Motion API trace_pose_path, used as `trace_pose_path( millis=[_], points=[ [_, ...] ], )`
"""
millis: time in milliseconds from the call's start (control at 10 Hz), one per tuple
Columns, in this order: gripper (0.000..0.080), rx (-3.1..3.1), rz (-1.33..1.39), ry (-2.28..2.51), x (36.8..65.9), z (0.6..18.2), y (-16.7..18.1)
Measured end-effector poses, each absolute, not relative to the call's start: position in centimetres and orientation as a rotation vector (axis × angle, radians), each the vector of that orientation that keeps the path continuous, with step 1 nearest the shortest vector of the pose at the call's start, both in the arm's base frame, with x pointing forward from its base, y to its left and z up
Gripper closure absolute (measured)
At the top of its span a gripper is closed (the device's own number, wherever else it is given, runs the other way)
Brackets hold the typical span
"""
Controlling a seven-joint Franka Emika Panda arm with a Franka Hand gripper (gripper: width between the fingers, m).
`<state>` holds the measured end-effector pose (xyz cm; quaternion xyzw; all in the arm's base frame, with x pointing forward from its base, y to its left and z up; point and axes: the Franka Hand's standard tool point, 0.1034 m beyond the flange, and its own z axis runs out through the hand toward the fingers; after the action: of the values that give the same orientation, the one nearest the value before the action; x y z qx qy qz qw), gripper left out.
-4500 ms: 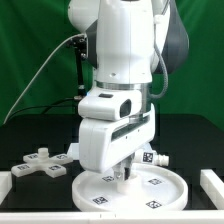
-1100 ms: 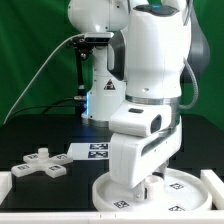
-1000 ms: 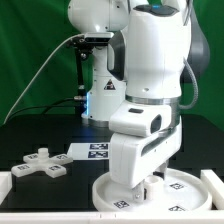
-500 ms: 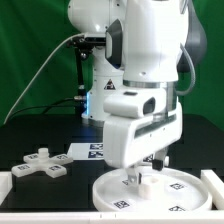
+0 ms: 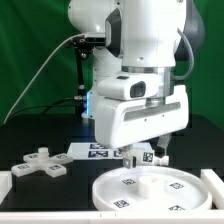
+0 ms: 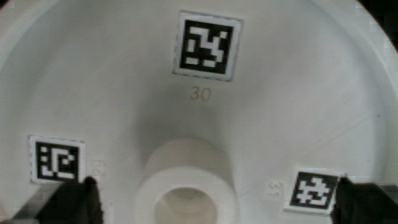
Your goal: Assemble round table
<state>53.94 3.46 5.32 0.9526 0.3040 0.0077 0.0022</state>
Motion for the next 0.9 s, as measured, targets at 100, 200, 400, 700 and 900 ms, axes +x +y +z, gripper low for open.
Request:
trace_pose_path(
  millis=[100, 200, 400, 700, 900],
  points=[
    [0.0151, 3.042, 0.036, 0.792, 53.8, 5.4, 3.6],
    [0.0151, 3.092, 0.065, 0.564, 52.5, 5.8, 3.7],
    [0.0151, 3.145, 0.066, 0.090, 49.2, 6.3, 4.6],
    [0.0151, 3.173, 0.056, -0.287, 49.0, 6.4, 5.3],
    [0.0151, 3.167, 0.046, -0.497, 49.0, 6.4, 5.7]
  ],
)
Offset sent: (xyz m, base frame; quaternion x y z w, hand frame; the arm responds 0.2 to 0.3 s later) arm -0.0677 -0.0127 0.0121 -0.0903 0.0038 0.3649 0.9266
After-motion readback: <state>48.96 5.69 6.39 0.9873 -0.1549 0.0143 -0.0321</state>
